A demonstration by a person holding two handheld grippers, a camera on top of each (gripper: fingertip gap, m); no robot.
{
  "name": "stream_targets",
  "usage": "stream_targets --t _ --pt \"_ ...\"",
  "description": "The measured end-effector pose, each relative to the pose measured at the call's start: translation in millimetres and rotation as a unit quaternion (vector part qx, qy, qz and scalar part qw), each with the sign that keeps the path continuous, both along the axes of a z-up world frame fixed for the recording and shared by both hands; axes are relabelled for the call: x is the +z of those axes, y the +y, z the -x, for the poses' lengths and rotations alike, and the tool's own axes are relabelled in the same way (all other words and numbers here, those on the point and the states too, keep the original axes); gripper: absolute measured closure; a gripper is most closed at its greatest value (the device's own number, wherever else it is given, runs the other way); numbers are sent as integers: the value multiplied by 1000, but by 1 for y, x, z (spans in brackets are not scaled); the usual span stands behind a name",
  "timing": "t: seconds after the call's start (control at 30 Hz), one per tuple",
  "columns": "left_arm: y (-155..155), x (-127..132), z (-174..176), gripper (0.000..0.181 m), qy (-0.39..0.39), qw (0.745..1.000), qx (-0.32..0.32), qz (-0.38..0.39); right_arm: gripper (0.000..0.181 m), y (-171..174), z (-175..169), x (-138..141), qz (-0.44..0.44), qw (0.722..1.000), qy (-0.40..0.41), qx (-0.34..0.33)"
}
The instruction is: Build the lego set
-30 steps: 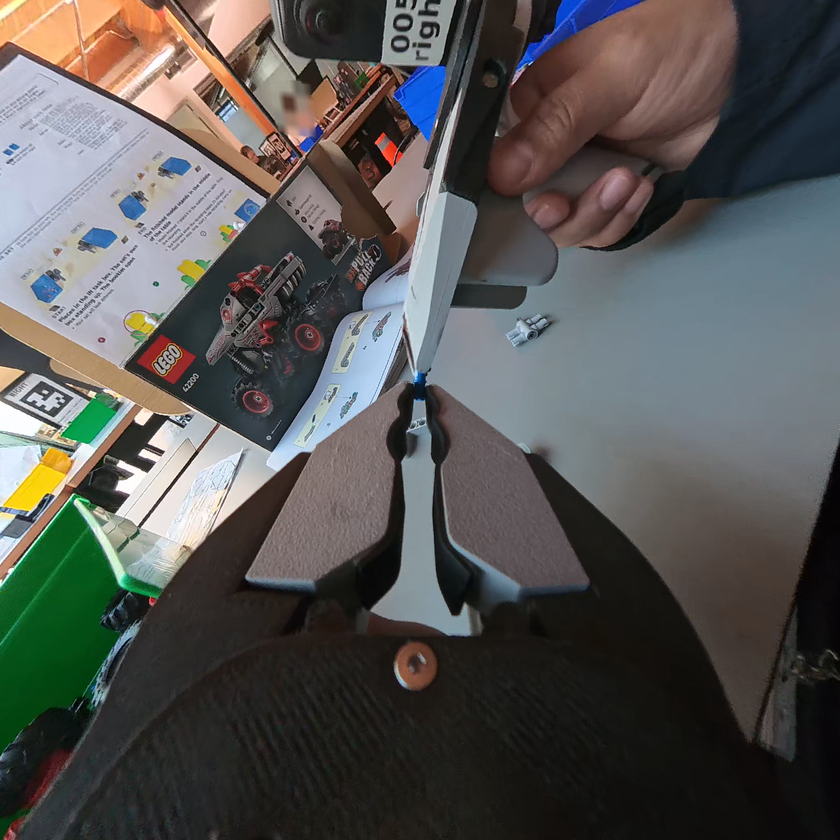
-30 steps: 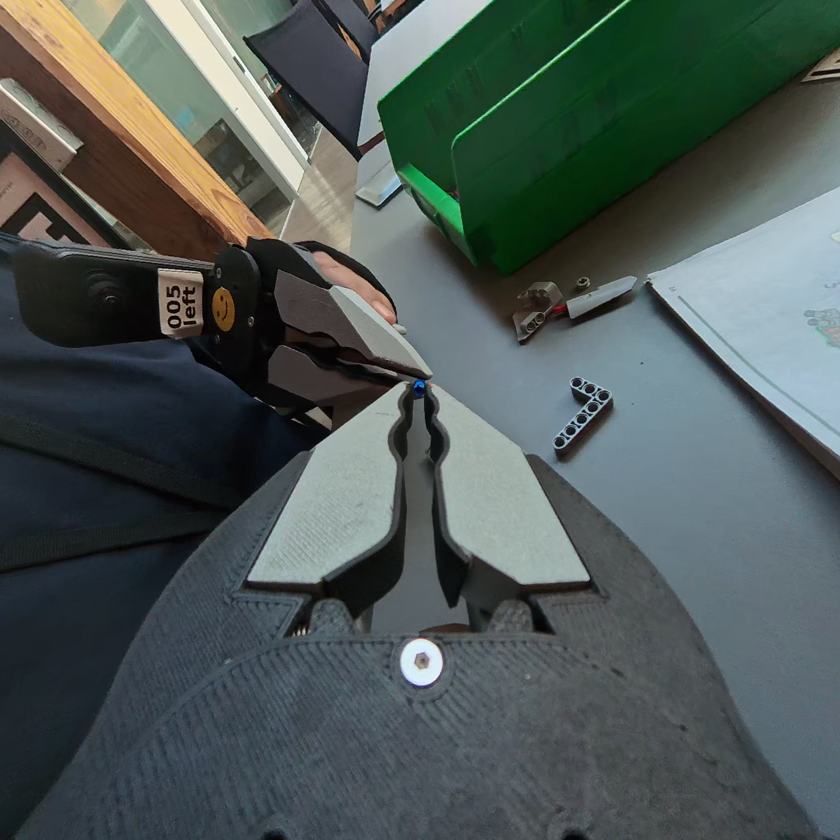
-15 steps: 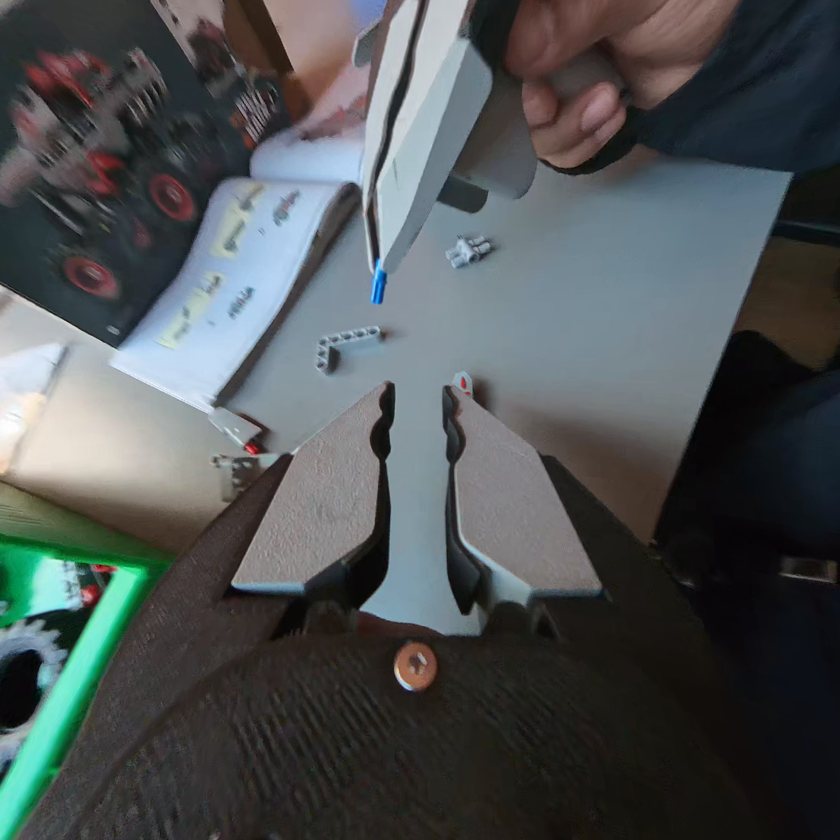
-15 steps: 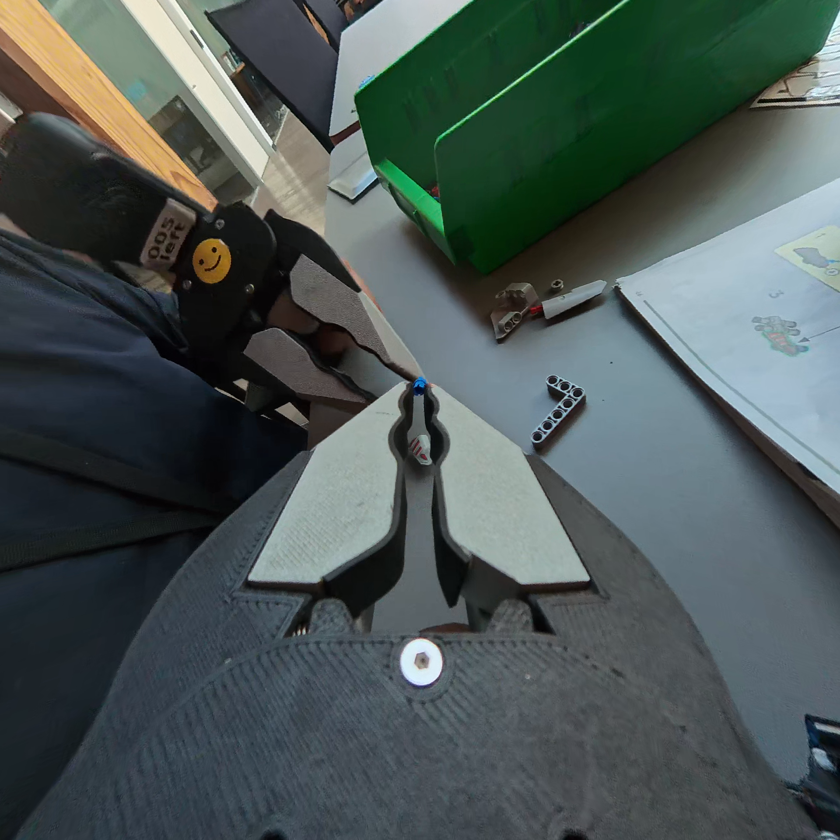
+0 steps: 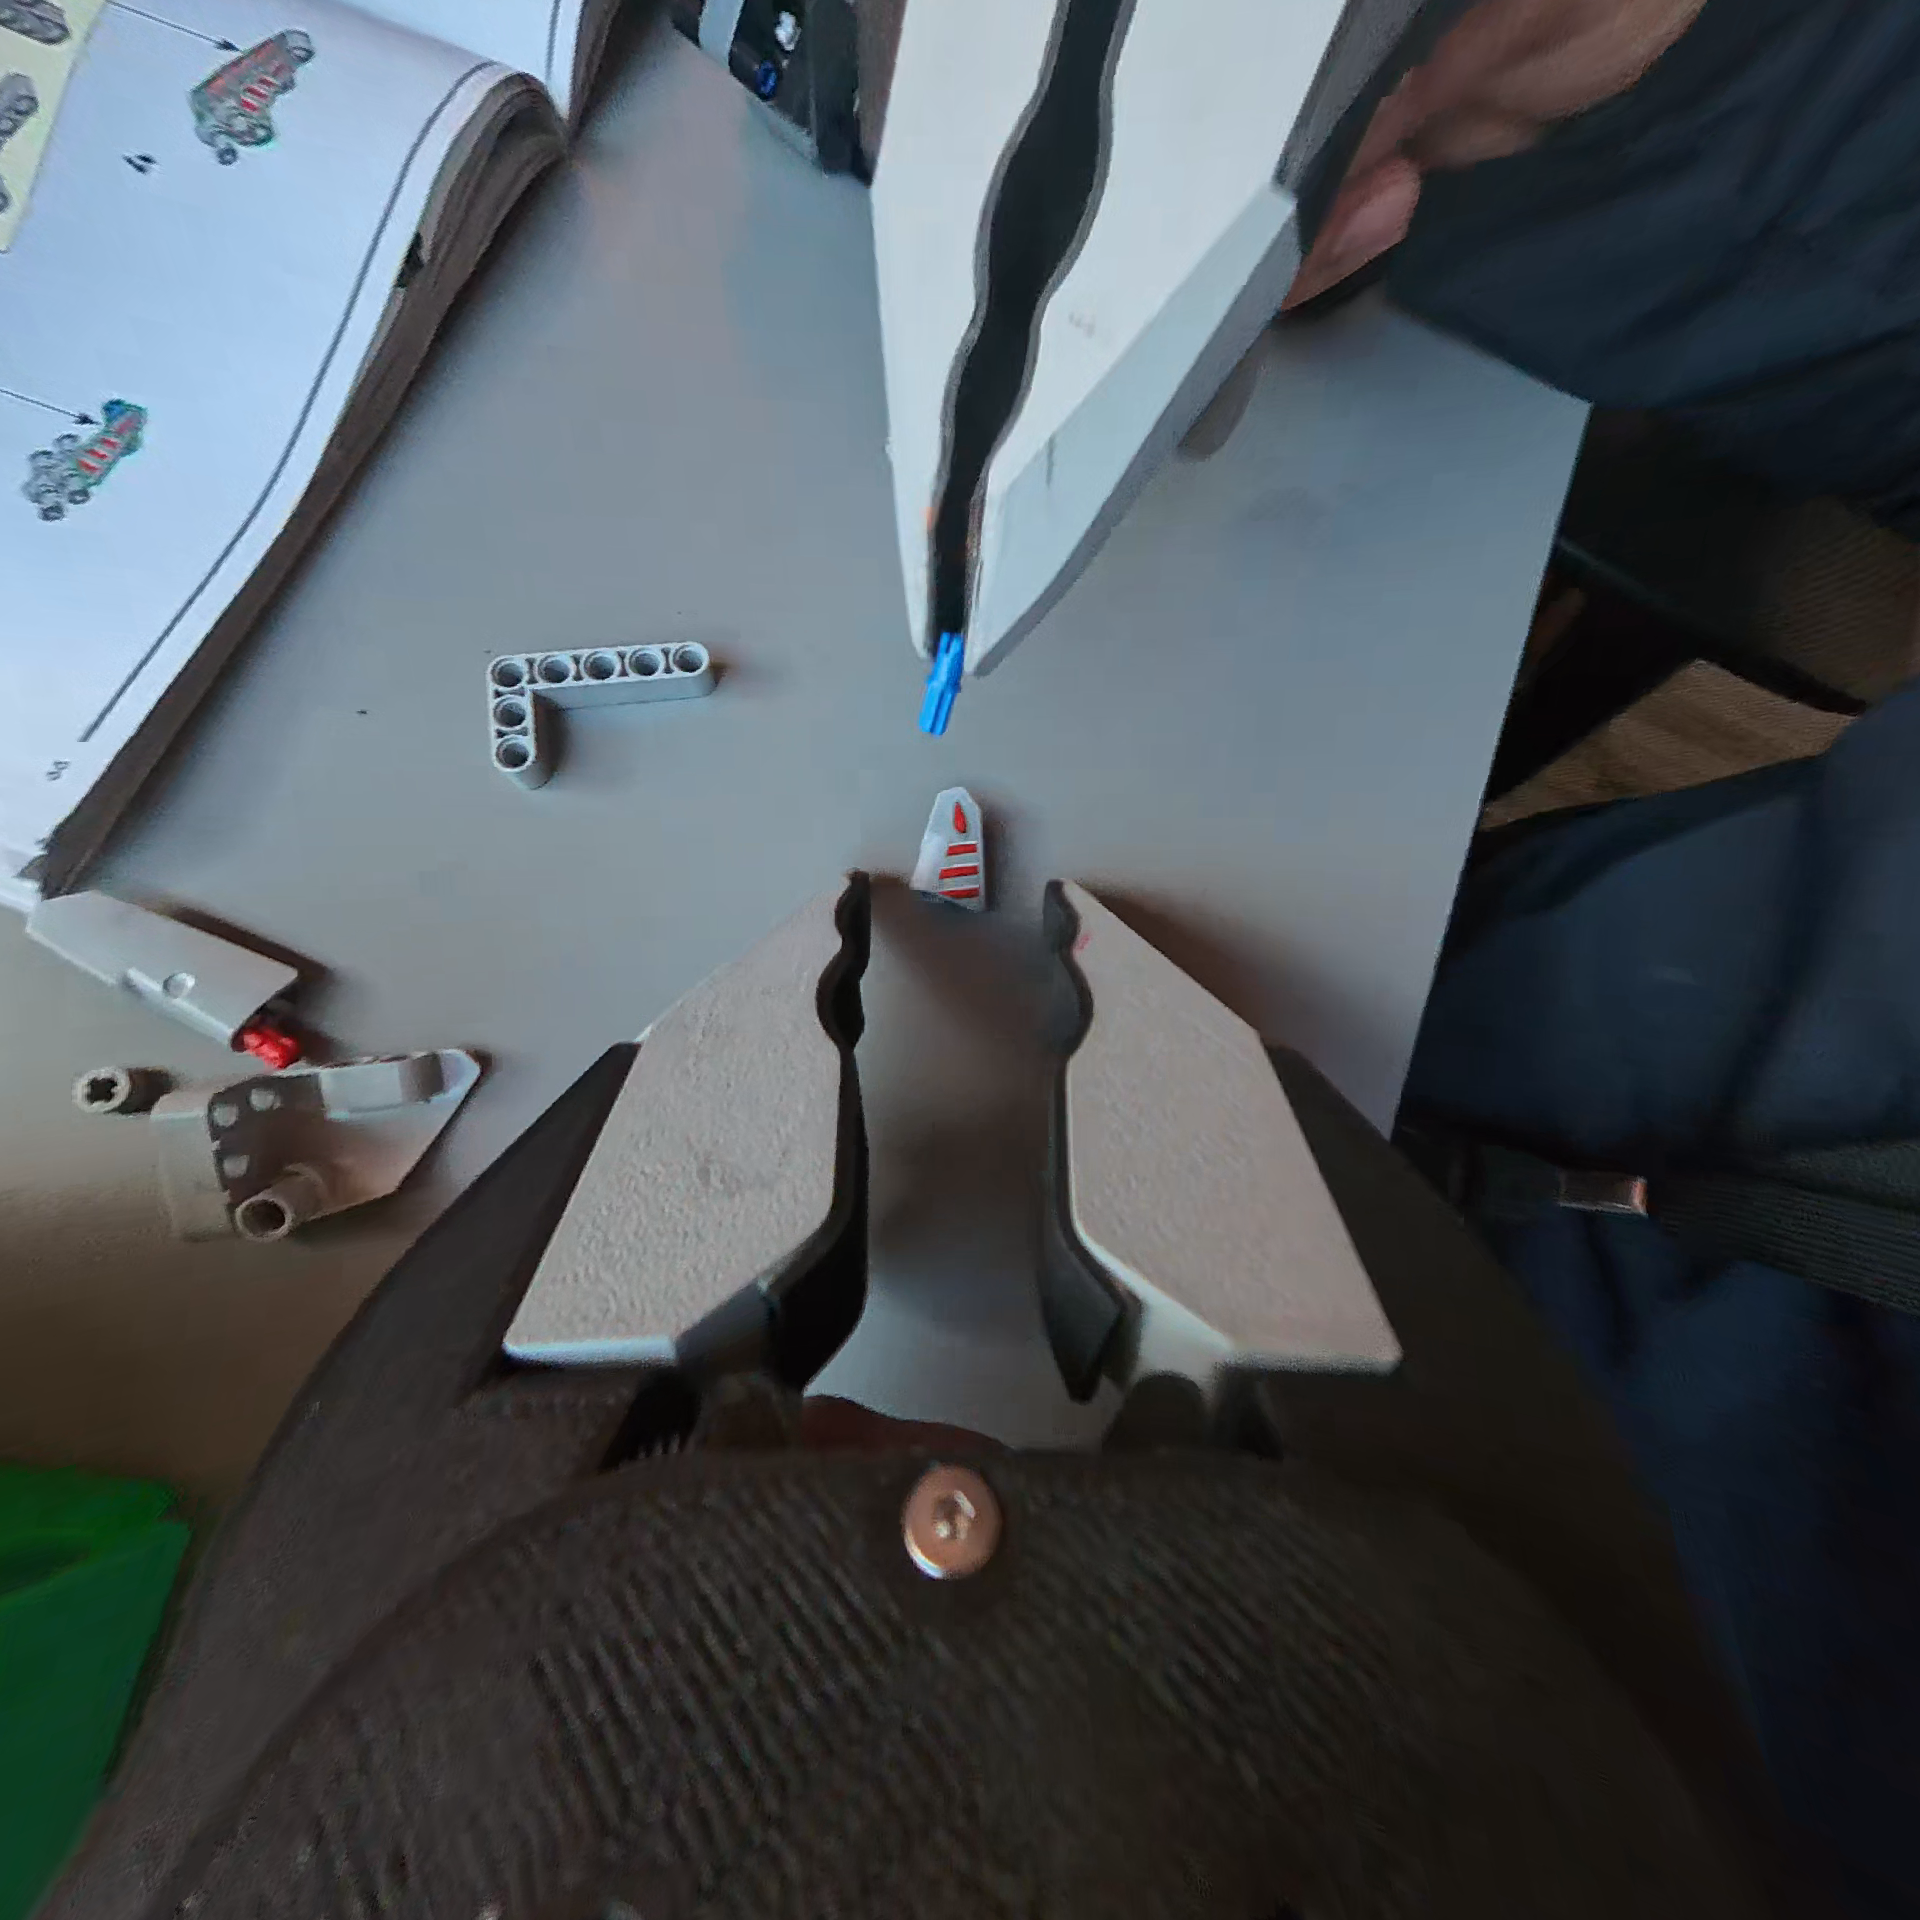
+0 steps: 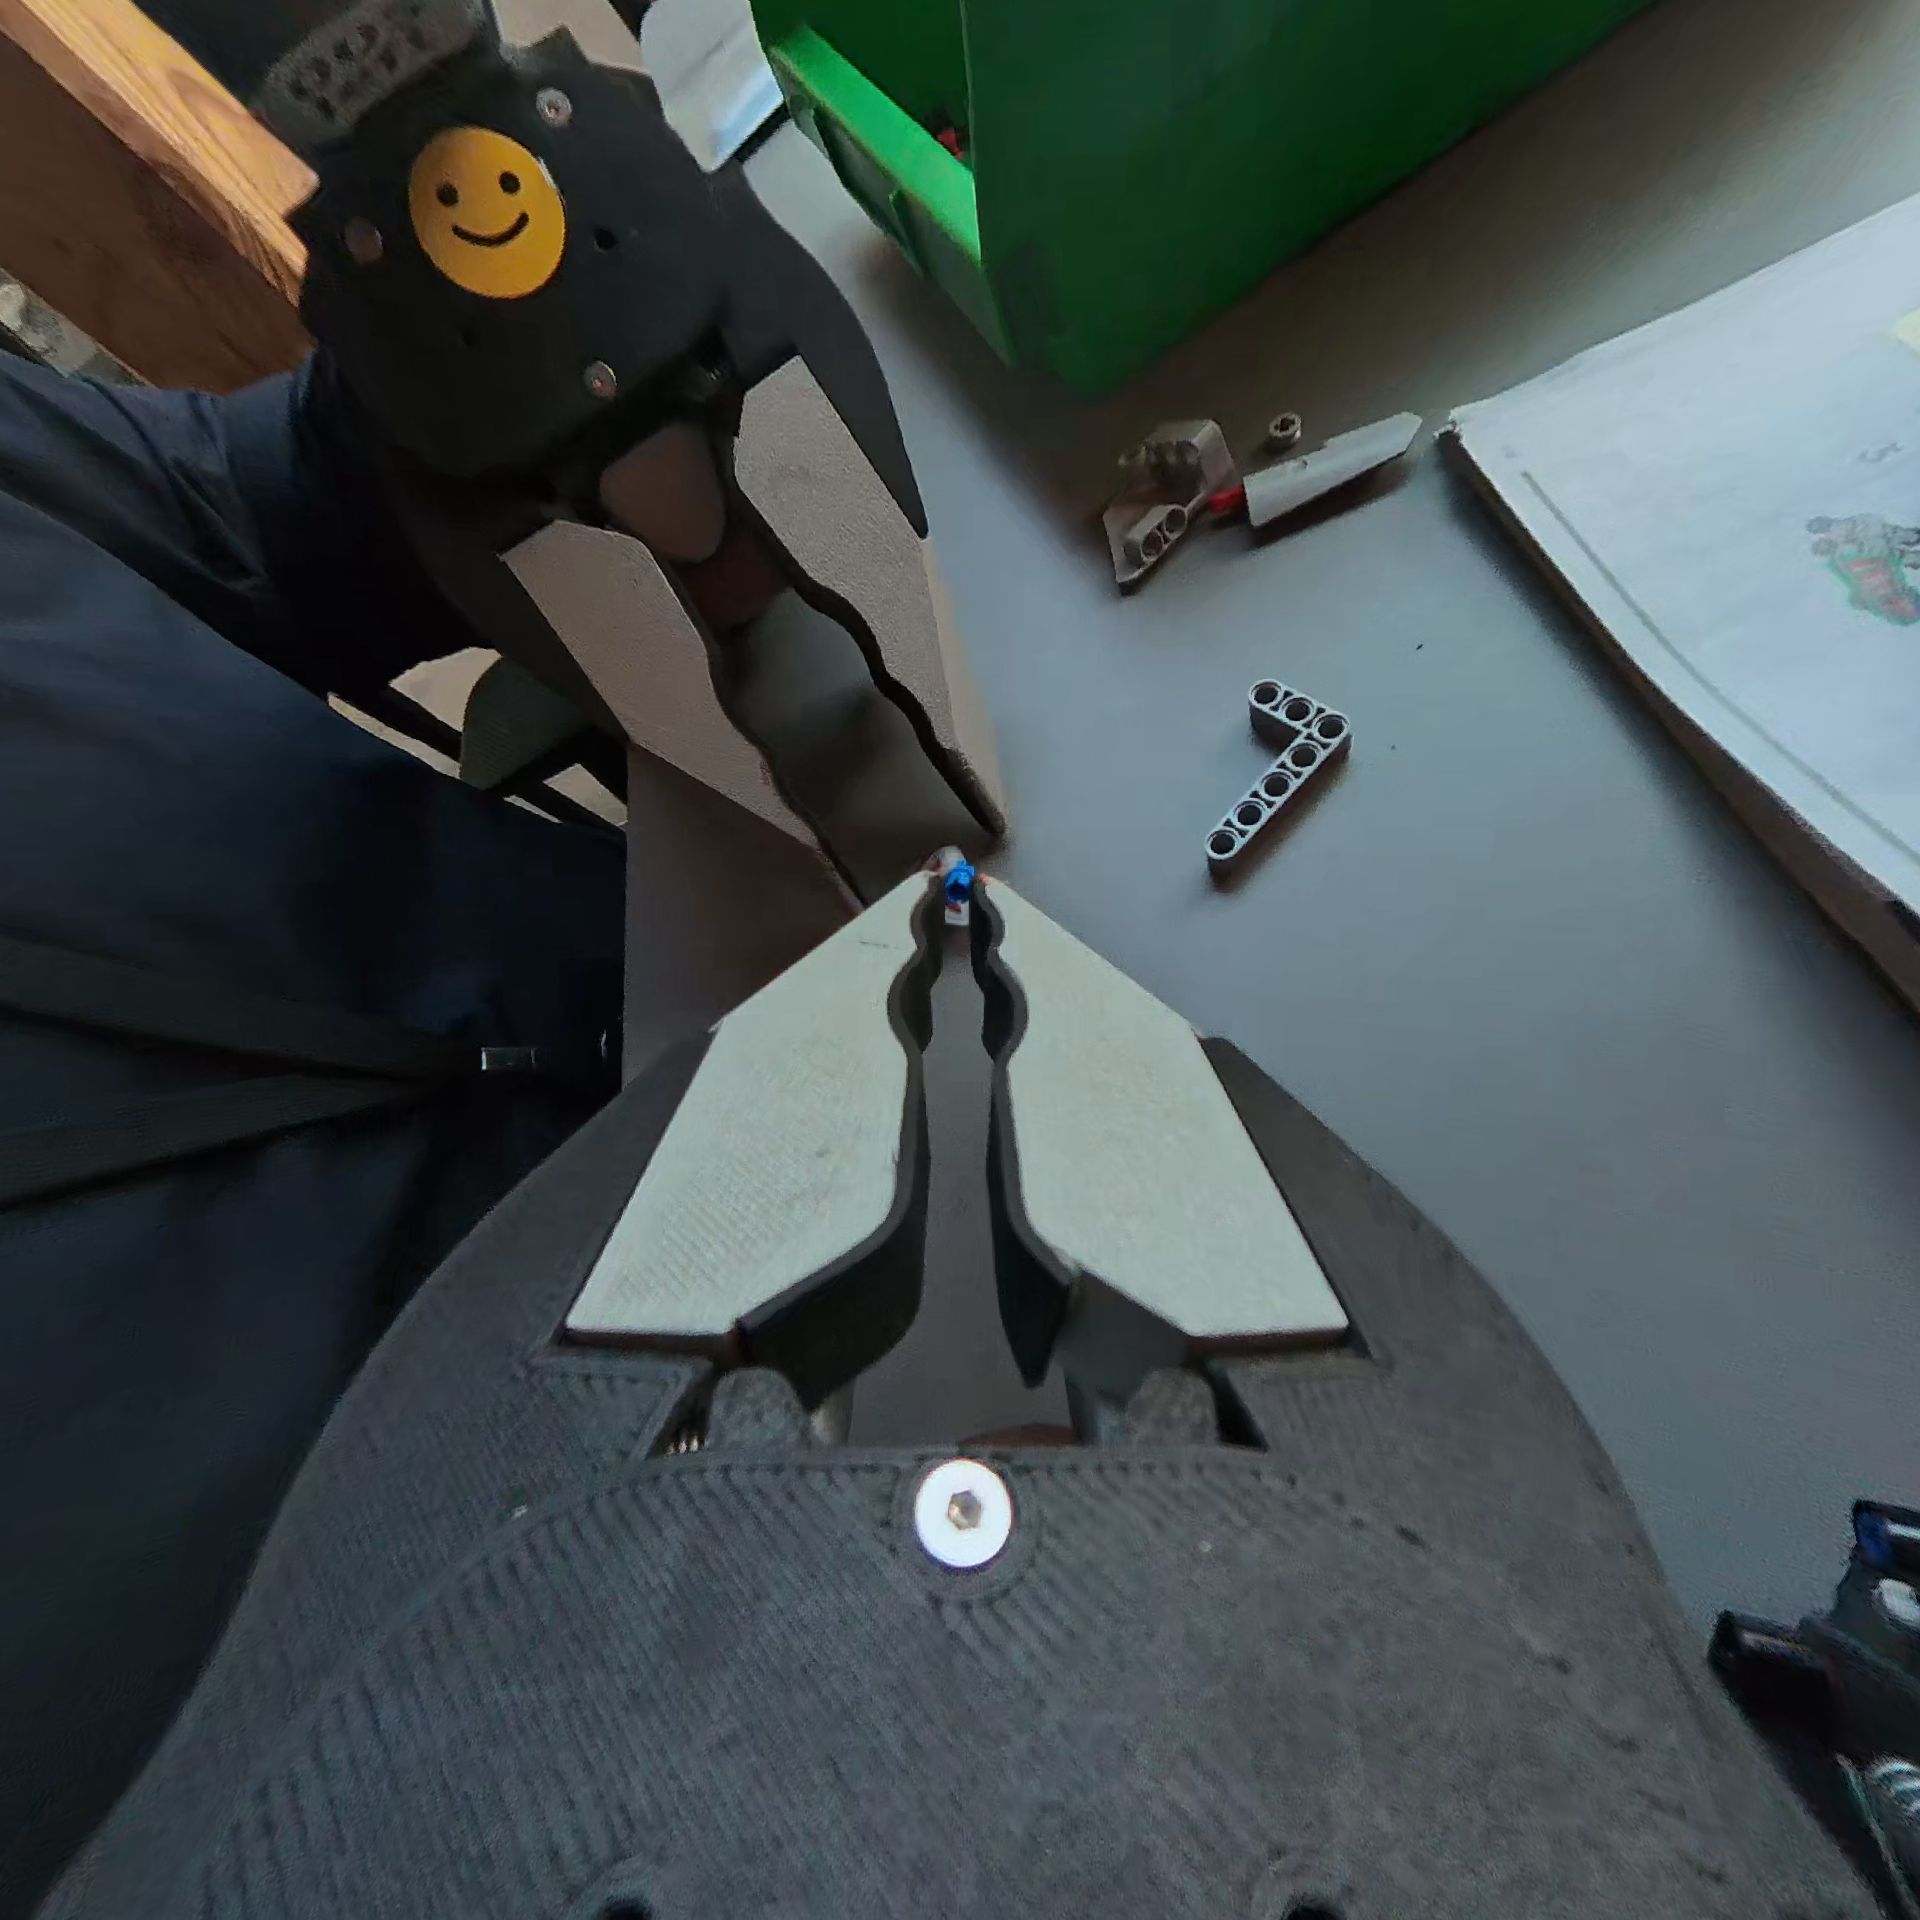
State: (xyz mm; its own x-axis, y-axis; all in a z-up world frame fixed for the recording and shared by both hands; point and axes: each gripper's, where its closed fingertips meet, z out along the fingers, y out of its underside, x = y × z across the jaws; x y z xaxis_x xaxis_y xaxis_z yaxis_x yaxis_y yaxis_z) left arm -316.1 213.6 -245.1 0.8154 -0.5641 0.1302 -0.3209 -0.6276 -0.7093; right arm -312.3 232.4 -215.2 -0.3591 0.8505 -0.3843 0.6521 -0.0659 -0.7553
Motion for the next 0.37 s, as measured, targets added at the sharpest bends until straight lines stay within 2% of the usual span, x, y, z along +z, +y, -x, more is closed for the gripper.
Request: stream_targets --t 0.03,0.17,0.27,0.37 --pt "0 1 -1 151 -12 1000 -2 7 180 0 -1 -3 -3 1000 -6 1" --pt "5 -1 2 170 -27 999 9 15 180 -3 -2 -12 -17 999 -27 8" --pt "7 -1 3 169 -28 999 10 16 180 -5 -3 -16 -25 999 -34 12" --pt "8 -1 6 169 20 1000 2 -21 180 -3 -3 -14 -24 999 -30 9"
